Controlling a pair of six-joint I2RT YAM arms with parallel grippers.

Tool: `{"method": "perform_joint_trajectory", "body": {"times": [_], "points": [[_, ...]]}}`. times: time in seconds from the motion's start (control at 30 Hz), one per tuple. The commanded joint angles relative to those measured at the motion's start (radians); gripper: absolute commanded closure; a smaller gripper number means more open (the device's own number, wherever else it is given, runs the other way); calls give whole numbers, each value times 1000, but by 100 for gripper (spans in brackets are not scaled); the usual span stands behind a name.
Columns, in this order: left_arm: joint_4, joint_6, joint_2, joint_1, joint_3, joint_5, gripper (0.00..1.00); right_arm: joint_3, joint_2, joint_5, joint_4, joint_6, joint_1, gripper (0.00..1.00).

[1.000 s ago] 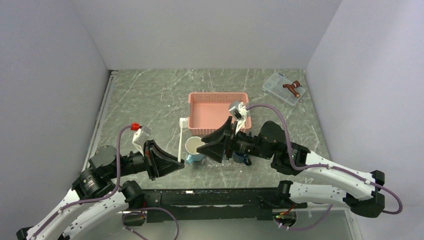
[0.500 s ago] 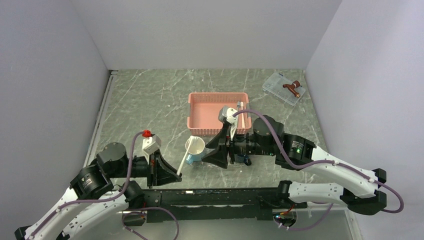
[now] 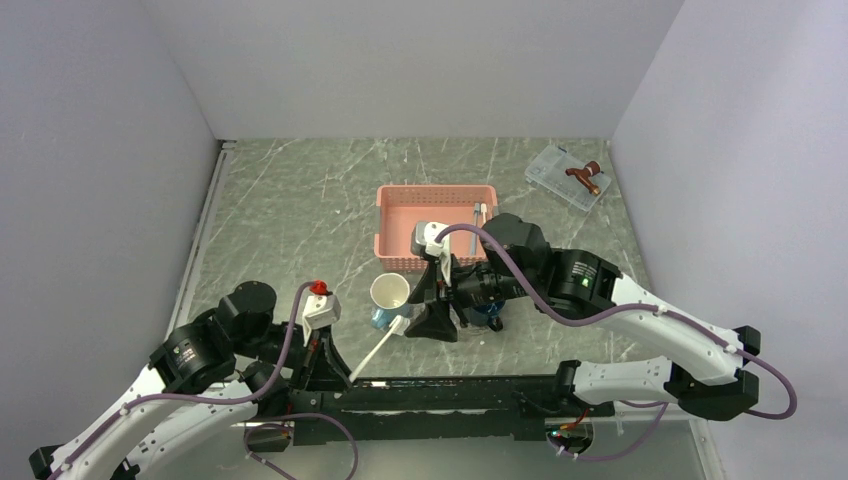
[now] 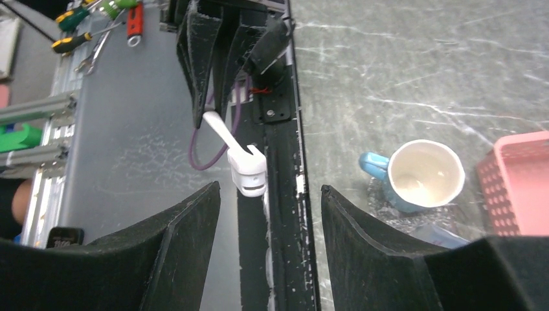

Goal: Prepare toiletry sets of a toothbrush and toothpaste on the tray

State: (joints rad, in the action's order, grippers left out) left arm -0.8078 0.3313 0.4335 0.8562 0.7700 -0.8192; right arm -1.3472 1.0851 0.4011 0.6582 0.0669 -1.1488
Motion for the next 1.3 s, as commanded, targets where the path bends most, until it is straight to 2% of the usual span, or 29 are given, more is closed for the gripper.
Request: {"method": "perform_joint_trajectory", "body": {"times": [0.0,0.13,0.37,0.63,0.83,0.97,1.13,1.17,1.2,1.23,1.27], "points": [[-21,-69,-11,-2,30,-73,100,-29,19,151,-17,-15,3,39],[-13,-79,-15,-2,16,-103,100,-7,18,246,-75,11,3,39],[-37,-114,-10,0,24,-112,100,-7,51,313,-104,35,4,41],[-48,-125,-12,-1,30,-106,100,-9,94,309,-97,41,3,52],[-52,-128,-10,-1,31,-100,100,2,88,298,-105,38,4,71],[-56,-131,-9,-1,35,-89,100,5,91,288,-96,33,4,100],[-57,-125,-5,-2,52,-32,100,20,83,280,-100,30,2,100],[-57,-123,-5,-2,58,-14,93,22,84,273,-99,32,3,100],[-53,-118,-7,-1,63,5,80,22,84,268,-94,34,3,100],[-46,-113,-12,-1,65,28,73,22,83,259,-88,34,3,100],[-36,-108,-16,-2,66,41,70,22,82,245,-81,36,3,100]]}}
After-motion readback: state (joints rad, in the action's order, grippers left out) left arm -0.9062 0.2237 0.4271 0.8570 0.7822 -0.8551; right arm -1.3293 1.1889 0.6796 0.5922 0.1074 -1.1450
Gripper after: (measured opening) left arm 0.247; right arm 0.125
